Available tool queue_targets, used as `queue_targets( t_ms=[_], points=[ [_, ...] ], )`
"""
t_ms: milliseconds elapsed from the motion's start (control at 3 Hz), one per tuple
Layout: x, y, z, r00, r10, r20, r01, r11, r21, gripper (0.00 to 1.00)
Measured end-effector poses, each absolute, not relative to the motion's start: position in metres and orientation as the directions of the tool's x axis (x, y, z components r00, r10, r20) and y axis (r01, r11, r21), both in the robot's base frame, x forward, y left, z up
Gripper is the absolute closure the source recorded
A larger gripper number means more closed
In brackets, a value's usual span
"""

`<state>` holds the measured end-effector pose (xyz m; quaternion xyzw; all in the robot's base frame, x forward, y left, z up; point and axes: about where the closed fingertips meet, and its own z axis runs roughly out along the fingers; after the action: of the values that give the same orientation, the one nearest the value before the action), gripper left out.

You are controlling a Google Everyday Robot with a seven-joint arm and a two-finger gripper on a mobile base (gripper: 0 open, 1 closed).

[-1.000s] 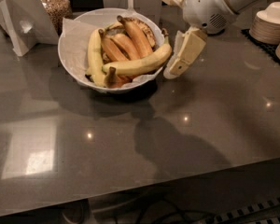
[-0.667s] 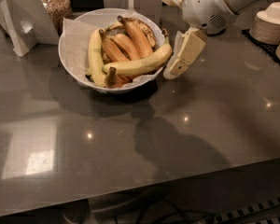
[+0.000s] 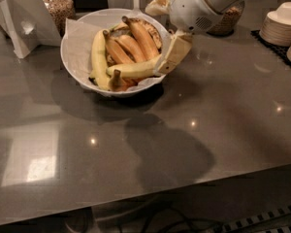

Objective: Pick banana from white bowl

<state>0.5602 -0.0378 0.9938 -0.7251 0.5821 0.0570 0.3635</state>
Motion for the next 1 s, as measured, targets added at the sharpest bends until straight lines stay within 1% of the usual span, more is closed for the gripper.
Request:
queue_targets(
  t_ms=[333, 667, 1000],
  points=[
    [0.567, -0.031, 0.982, 0.334, -0.813, -0.476, -0.890, -0.106, -0.444, 0.36],
    [0.570, -0.031, 0.968, 0.325, -0.821, -0.470, -0.903, -0.122, -0.412, 0.44],
    [0.572, -0.033, 0.954, 0.307, -0.829, -0.467, -0.919, -0.130, -0.373, 0.48]
  ],
)
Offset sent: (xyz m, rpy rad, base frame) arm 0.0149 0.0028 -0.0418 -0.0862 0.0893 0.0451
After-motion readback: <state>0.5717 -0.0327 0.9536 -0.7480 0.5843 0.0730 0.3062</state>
